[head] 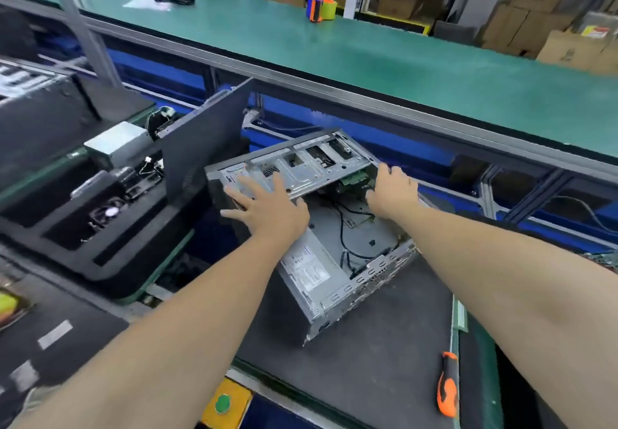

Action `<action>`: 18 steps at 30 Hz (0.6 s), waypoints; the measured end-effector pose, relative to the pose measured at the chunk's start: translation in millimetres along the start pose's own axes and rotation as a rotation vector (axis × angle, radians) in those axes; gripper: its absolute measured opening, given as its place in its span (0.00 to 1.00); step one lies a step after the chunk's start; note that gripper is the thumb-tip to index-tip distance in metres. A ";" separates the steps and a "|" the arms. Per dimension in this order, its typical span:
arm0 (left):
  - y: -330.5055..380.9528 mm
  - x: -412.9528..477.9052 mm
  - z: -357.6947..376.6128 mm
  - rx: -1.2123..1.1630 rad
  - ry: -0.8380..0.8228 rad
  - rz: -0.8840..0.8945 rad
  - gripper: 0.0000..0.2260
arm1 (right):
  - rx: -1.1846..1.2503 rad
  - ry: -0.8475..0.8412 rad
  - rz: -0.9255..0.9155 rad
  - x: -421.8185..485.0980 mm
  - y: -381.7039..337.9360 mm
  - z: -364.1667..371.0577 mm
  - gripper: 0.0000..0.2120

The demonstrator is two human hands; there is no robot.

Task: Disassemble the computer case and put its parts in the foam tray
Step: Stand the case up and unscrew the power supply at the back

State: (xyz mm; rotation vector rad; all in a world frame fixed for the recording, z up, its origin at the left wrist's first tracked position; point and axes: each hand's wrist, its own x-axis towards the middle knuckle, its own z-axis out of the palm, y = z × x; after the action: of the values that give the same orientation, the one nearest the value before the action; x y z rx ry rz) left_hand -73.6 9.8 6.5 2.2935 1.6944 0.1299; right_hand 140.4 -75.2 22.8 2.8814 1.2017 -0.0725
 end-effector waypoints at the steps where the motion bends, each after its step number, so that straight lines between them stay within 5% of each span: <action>1: 0.0 -0.9 1.6 0.004 0.011 -0.003 0.31 | -0.020 -0.002 0.016 5.7 0.3 2.3 0.29; 8: -0.7 -1.6 7.1 0.120 0.076 0.046 0.23 | -0.193 0.082 0.003 19.5 22.1 9.3 0.18; 18: -11.7 26.0 1.5 0.156 0.008 0.338 0.23 | -0.282 -0.015 0.027 -40.4 56.3 6.0 0.18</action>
State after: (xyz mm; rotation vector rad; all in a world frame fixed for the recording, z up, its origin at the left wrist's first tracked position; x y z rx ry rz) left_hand -76.1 37.3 -0.7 2.6830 1.3481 0.0783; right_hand 151.7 -143.7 18.8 2.6464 1.0723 0.0702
